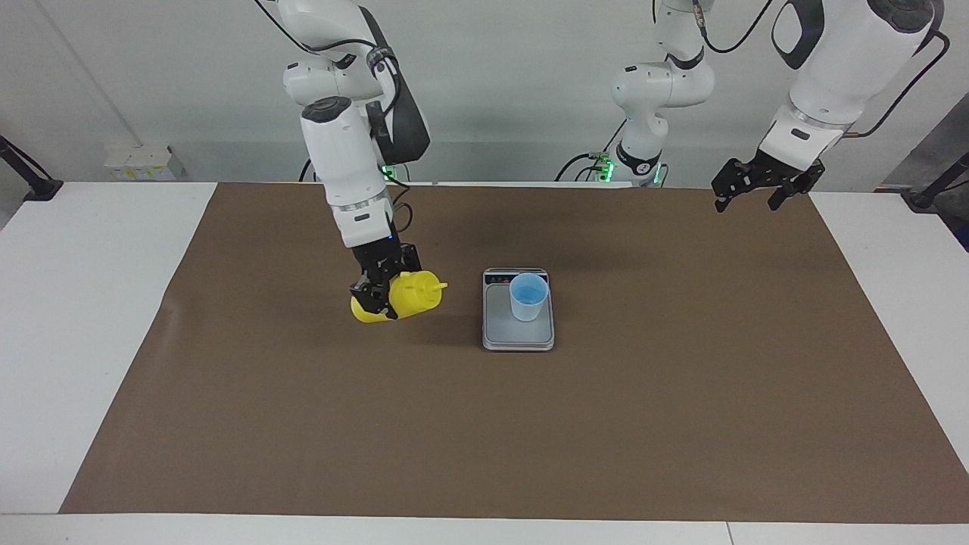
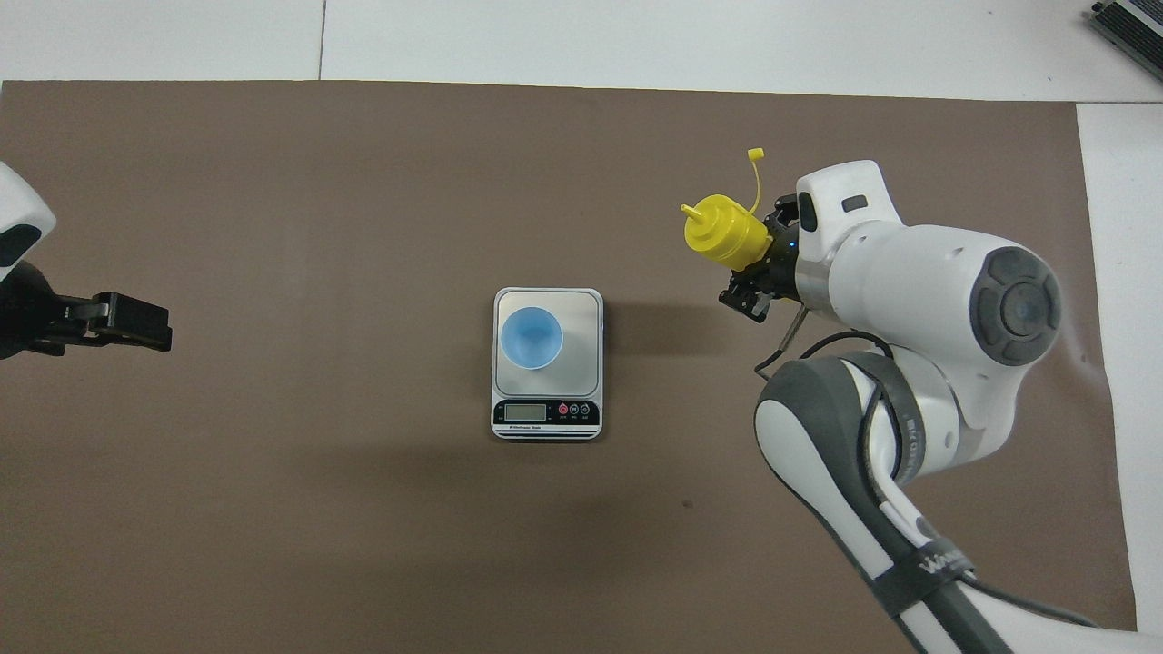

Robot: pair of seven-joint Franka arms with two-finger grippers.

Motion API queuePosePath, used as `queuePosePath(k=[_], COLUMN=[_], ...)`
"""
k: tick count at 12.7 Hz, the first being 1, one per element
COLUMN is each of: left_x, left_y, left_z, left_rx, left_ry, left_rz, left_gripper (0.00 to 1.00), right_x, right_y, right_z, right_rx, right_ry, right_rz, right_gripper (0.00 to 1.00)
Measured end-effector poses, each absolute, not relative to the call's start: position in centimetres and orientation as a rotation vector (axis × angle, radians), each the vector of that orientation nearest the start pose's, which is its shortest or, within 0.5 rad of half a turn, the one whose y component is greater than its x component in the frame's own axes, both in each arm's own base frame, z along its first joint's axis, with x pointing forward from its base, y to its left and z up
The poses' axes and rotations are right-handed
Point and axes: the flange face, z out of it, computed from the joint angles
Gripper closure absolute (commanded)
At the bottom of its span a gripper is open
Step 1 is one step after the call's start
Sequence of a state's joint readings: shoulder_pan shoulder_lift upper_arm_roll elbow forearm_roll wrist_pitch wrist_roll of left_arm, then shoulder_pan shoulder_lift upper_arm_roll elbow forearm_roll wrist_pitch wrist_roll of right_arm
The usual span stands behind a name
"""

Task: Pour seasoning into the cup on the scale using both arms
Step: 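Turn the yellow bottle upright and carry it back with the right gripper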

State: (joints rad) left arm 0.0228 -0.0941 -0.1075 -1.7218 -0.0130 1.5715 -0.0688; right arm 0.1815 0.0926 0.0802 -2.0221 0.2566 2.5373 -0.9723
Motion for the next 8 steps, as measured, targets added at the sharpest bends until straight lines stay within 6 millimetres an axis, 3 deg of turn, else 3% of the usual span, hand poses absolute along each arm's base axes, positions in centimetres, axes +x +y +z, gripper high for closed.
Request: queuePosePath(k=[3,8], left_x=[52.0,52.0], left_y=[-4.8,-4.8], left_z=[60.4,60.4], left_rx=[-3.139,-3.139], left_ry=[0.023,0.023], left_rz=[0.089,0.089], left_gripper=[0.0,0.0], right_x=[58.6,56.4], right_y=[10.7,4.1], right_z=[42.9,37.3], right_rx=[-2.481,-2.333], right_ry=[-1.429,-1.306], right_rz=[-0.794,-0.993], right_gripper=[0.96,0.96])
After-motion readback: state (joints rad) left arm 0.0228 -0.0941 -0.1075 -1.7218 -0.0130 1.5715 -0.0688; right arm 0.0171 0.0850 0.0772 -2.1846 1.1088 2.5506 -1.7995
